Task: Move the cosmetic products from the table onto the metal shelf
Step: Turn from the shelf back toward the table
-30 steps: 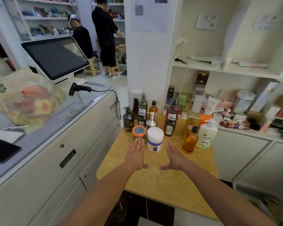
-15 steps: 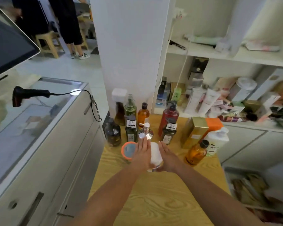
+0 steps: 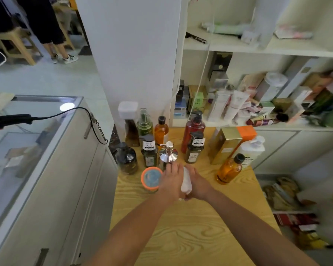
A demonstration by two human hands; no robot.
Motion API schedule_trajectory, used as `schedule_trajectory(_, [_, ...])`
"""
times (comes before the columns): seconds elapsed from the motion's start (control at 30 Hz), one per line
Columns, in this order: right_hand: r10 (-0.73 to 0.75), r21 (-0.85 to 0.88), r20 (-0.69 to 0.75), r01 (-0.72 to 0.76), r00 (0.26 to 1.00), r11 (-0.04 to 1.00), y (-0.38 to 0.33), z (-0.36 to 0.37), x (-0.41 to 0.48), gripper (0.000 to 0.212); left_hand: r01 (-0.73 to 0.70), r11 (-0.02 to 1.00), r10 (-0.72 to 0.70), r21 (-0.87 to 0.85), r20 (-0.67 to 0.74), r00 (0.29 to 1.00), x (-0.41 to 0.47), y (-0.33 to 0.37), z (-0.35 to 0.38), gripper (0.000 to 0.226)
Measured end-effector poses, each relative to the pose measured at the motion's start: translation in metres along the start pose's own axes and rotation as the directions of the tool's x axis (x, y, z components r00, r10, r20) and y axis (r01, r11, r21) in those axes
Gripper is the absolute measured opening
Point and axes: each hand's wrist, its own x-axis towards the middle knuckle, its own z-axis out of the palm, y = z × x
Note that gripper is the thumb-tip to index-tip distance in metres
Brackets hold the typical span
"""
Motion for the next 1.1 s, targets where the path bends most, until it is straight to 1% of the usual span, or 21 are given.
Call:
schedule_trajectory(0.13, [0.026, 0.152, -0.015, -0.024, 1.000, 0.988, 0.013, 0.001, -0.026, 0.124, -0.082, 0.996, 0.081, 0.031, 0.037, 0.996, -0.010, 0.019, -0.008, 0.115])
schedule_trajectory(0.2, [0.047, 0.229, -0.040, -0.037, 0.998, 0.973, 0.027, 0.001, -0.046, 0.126, -0.138, 0.990, 0.137, 0.001, 0.072, 0.988, -0.015, 0.036, -0.013, 0.114])
schedule_trajectory(0.3, [0.118, 0.403, -0.123, -0.059, 0.985, 0.913, 0.046, -0.002, -0.091, 0.143, -0.198, 0.971, 0.213, -0.135, 0.112, 0.971, -0.021, 0.072, -0.023, 0.115])
schedule_trajectory(0.37, [0.171, 0.517, -0.173, -0.058, 0.970, 0.854, 0.061, -0.004, -0.124, 0.155, -0.268, 0.950, 0.288, -0.162, 0.118, 0.950, -0.028, 0.103, -0.028, 0.108])
schedule_trajectory(0.4, [0.228, 0.572, -0.195, -0.078, 0.954, 0.817, 0.070, -0.004, -0.143, 0.158, -0.303, 0.939, 0.323, -0.162, 0.117, 0.939, -0.033, 0.120, -0.029, 0.103])
schedule_trajectory(0.47, [0.341, 0.701, -0.239, -0.082, 0.909, 0.708, 0.088, -0.001, -0.186, 0.150, -0.359, 0.917, 0.380, -0.175, 0.110, 0.918, -0.044, 0.155, -0.028, 0.103])
schedule_trajectory(0.53, [0.418, 0.809, -0.261, -0.039, 0.870, 0.586, 0.112, 0.007, -0.232, 0.128, -0.387, 0.896, 0.418, -0.216, 0.123, 0.900, -0.061, 0.198, -0.027, 0.105])
schedule_trajectory(0.57, [0.449, 0.832, -0.264, -0.034, 0.854, 0.553, 0.119, 0.009, -0.257, 0.124, -0.414, 0.876, 0.451, -0.247, 0.117, 0.885, -0.074, 0.223, -0.028, 0.104])
schedule_trajectory(0.6, [0.484, 0.838, -0.289, -0.026, 0.826, 0.546, 0.128, 0.014, -0.281, 0.130, -0.440, 0.850, 0.487, -0.289, 0.114, 0.866, -0.088, 0.248, -0.026, 0.102])
schedule_trajectory(0.63, [0.527, 0.848, -0.324, -0.005, 0.786, 0.529, 0.140, 0.019, -0.304, 0.143, -0.474, 0.818, 0.531, -0.326, 0.110, 0.840, -0.103, 0.271, -0.026, 0.102])
schedule_trajectory(0.67, [0.582, 0.856, -0.381, 0.037, 0.719, 0.515, 0.155, 0.025, -0.340, 0.155, -0.515, 0.778, 0.586, -0.360, 0.120, 0.801, -0.129, 0.304, -0.025, 0.105])
schedule_trajectory(0.7, [0.600, 0.851, -0.425, 0.073, 0.678, 0.520, 0.162, 0.026, -0.367, 0.157, -0.535, 0.753, 0.616, -0.383, 0.124, 0.778, -0.145, 0.327, -0.022, 0.109])
schedule_trajectory(0.73, [0.615, 0.851, -0.437, 0.080, 0.656, 0.519, 0.164, 0.028, -0.388, 0.146, -0.540, 0.735, 0.630, -0.411, 0.120, 0.767, -0.156, 0.345, -0.018, 0.116])
schedule_trajectory(0.77, [0.661, 0.861, -0.450, 0.095, 0.600, 0.499, 0.166, 0.031, -0.420, 0.122, -0.554, 0.698, 0.660, -0.454, 0.107, 0.744, -0.176, 0.370, -0.012, 0.124])
schedule_trajectory(0.8, [0.705, 0.859, -0.481, 0.119, 0.522, 0.498, 0.172, 0.036, -0.454, 0.100, -0.558, 0.660, 0.683, -0.504, 0.093, 0.724, -0.198, 0.397, -0.003, 0.132])
schedule_trajectory(0.87, [0.767, 0.859, -0.504, 0.138, 0.397, 0.493, 0.183, 0.044, -0.521, 0.078, -0.540, 0.580, 0.727, -0.609, 0.088, 0.681, -0.244, 0.445, 0.017, 0.140])
schedule_trajectory(0.9, [0.792, 0.863, -0.501, 0.136, 0.350, 0.486, 0.191, 0.053, -0.555, 0.074, -0.530, 0.537, 0.762, -0.657, 0.108, 0.638, -0.271, 0.468, 0.024, 0.136])
schedule_trajectory(0.97, [0.832, 0.876, -0.480, 0.096, 0.277, 0.473, 0.205, 0.073, -0.624, 0.080, -0.516, 0.470, 0.827, -0.716, 0.151, 0.542, -0.320, 0.509, 0.043, 0.125])
schedule_trajectory(1.0, [0.866, 0.893, -0.450, 0.086, 0.218, 0.442, 0.209, 0.084, -0.659, 0.077, -0.498, 0.444, 0.847, -0.744, 0.168, 0.504, -0.344, 0.529, 0.053, 0.122])
schedule_trajectory(1.07, [0.913, 0.914, -0.403, 0.083, 0.067, 0.397, 0.214, 0.105, -0.721, 0.065, -0.415, 0.408, 0.874, -0.813, 0.217, 0.434, -0.397, 0.565, 0.067, 0.118])
schedule_trajectory(1.1, [0.920, 0.916, -0.392, 0.088, -0.005, 0.391, 0.212, 0.114, -0.749, 0.068, -0.369, 0.388, 0.886, -0.844, 0.231, 0.402, -0.425, 0.580, 0.074, 0.113])
